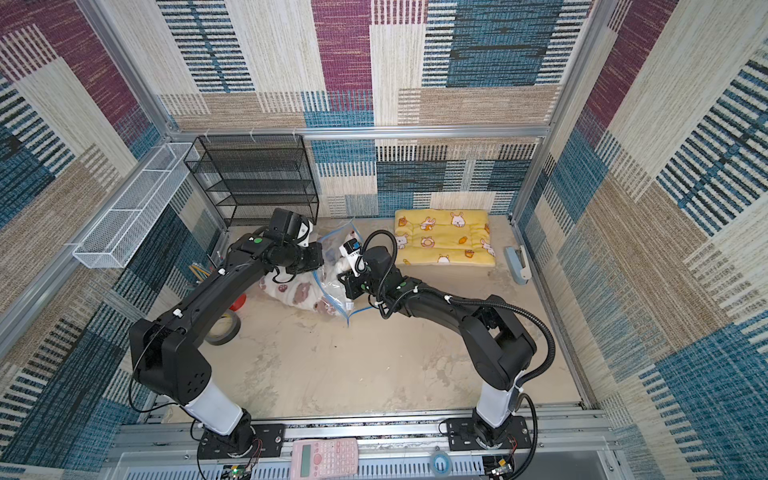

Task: Take the blanket out of the vacuum bag
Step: Take out the blanket from the vacuum bag.

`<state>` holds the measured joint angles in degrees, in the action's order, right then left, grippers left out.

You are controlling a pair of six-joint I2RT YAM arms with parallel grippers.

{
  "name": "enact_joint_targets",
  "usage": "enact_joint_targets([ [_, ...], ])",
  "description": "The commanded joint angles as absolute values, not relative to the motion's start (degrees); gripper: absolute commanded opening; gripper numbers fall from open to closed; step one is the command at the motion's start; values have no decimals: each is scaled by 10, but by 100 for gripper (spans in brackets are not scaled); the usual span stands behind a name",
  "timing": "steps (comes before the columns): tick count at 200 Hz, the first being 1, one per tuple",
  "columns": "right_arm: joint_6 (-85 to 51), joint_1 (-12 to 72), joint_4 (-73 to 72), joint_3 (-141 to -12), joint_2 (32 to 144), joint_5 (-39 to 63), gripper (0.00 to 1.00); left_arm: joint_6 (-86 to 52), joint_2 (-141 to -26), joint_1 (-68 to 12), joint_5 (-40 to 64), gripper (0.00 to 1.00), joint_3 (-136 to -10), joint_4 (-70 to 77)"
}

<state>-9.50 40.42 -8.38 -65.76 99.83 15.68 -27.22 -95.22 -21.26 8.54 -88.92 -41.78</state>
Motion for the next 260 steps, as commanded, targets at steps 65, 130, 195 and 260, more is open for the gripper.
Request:
enact_joint_targets([
  [65,-42,397,-124,-645,942,113,0,-274,-954,-212,90,0,-889,-415],
  [130,-111,352,-86,-679,932,249,0,-273,-953,-211,90,0,-889,-414],
  [195,-17,351,-62,-667,888,291,0,-274,-953,-212,89,0,-889,-415],
  [260,111,351,-78,-607,817,342,0,-274,-955,-212,88,0,-889,-415],
])
